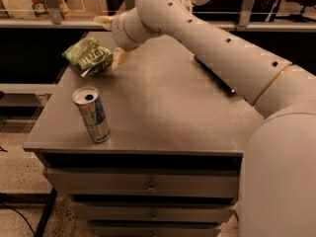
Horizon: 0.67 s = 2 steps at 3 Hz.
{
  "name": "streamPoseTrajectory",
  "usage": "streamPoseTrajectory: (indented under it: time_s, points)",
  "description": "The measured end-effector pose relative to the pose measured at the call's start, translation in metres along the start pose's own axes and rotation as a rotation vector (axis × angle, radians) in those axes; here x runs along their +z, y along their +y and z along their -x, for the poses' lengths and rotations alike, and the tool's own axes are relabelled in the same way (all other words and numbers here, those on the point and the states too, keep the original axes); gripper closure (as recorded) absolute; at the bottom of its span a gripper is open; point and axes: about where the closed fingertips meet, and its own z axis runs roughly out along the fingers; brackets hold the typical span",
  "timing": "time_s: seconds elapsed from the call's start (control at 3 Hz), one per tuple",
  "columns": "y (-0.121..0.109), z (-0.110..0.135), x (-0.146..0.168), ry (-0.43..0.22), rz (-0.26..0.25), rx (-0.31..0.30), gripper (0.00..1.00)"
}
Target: Move green jalapeno chip bag near redbull can
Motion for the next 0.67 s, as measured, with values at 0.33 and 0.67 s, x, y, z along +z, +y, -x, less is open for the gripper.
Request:
streamPoseTrajectory:
  time_s: [0.33,0.67]
  points:
    - [0.0031,0.0028,0.0007,-0.008,0.003,-0.007,0.41]
    - [0.0087,0.0021,0.0033,-0.009,0.015,-0.004,0.64]
